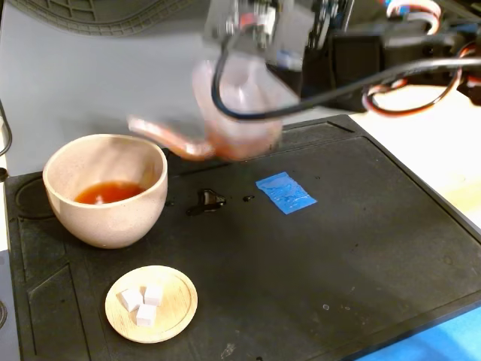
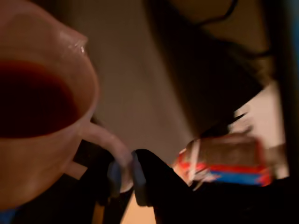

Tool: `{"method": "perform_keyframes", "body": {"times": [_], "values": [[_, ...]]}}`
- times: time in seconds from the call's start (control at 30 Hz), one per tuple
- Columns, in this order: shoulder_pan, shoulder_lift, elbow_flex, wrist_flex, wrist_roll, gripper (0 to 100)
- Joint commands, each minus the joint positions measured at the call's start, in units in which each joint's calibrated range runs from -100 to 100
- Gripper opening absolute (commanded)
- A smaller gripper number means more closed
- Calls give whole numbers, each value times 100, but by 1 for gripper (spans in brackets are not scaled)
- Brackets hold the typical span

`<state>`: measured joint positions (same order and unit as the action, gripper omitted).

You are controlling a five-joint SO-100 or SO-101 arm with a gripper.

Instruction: Pick up a kettle and pour liquid into a cup.

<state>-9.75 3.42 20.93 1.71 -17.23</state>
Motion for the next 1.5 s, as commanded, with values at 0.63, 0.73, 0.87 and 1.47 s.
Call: {"method": "perform_keyframes", "body": {"times": [0.63,0.73,0.87,1.47], "values": [[811,263,638,534,-1034,1],[773,263,847,534,-1438,1],[804,519,892,474,-1444,1],[743,596,919,-192,-1397,1]]}}
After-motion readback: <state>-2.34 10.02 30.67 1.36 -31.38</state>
